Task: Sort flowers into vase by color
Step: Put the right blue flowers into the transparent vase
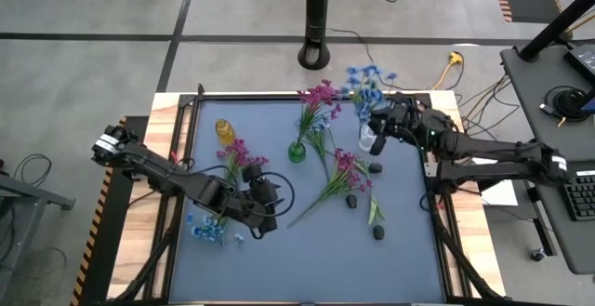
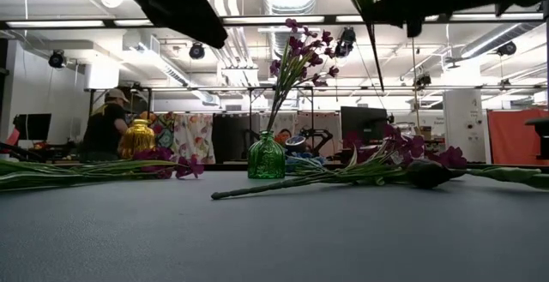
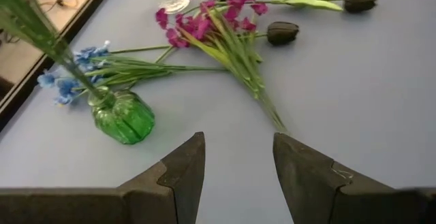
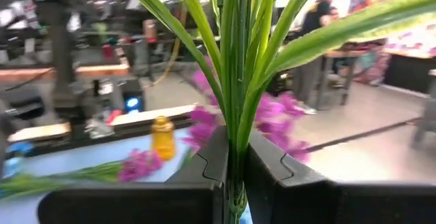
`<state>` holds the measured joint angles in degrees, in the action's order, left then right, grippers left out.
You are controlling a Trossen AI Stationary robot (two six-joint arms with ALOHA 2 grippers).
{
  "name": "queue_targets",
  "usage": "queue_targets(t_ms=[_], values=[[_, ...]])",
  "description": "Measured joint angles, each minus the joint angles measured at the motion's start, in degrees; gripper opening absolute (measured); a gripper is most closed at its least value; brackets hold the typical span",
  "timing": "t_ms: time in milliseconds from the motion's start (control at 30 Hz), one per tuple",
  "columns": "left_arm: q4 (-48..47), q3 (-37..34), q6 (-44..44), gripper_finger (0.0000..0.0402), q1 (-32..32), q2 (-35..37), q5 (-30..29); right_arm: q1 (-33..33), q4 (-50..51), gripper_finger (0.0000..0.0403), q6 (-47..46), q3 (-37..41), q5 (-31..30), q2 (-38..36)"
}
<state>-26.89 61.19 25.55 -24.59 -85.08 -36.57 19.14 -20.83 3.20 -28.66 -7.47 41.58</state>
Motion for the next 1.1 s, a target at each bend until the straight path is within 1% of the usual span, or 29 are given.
queue_targets(t_ms=[100,200,333,400,467,567,767,1100], values=[[-1.6,0.0,1.8,0.0157,0.0,0.0,0.0,2.9,-1.3,0.0022,-0.5,2.5,0.0,-2.1],[-3.4,0.0,4.0,0.0157,0.0,0.0,0.0,4.4,-1.6,0.0022,-0.8,5.1,0.0,-4.9],[-5.2,0.0,5.6,0.0157,0.0,0.0,0.0,6.1,-6.5,0.0022,-0.9,9.7,0.3,-9.2],[-5.3,0.0,5.6,0.0157,0.0,0.0,-0.1,7.1,-7.9,0.0022,-1.2,11.6,0.0,-10.8],[-5.4,-0.1,5.6,0.0157,0.1,0.0,-0.1,8.3,-8.2,0.0022,-2.2,13.0,-1.8,-11.8],[-5.4,-0.1,5.6,0.0157,0.0,0.0,-0.1,9.9,-8.1,0.0022,-3.1,15.0,-4.9,-12.0],[-5.4,-0.1,6.1,0.0157,0.0,0.0,-0.1,11.3,-8.7,0.0022,-3.2,16.9,-5.2,-11.9],[-5.4,-0.1,6.7,0.0157,0.0,0.0,-0.5,11.3,-9.0,0.0022,-0.5,17.5,-6.1,-11.8]])
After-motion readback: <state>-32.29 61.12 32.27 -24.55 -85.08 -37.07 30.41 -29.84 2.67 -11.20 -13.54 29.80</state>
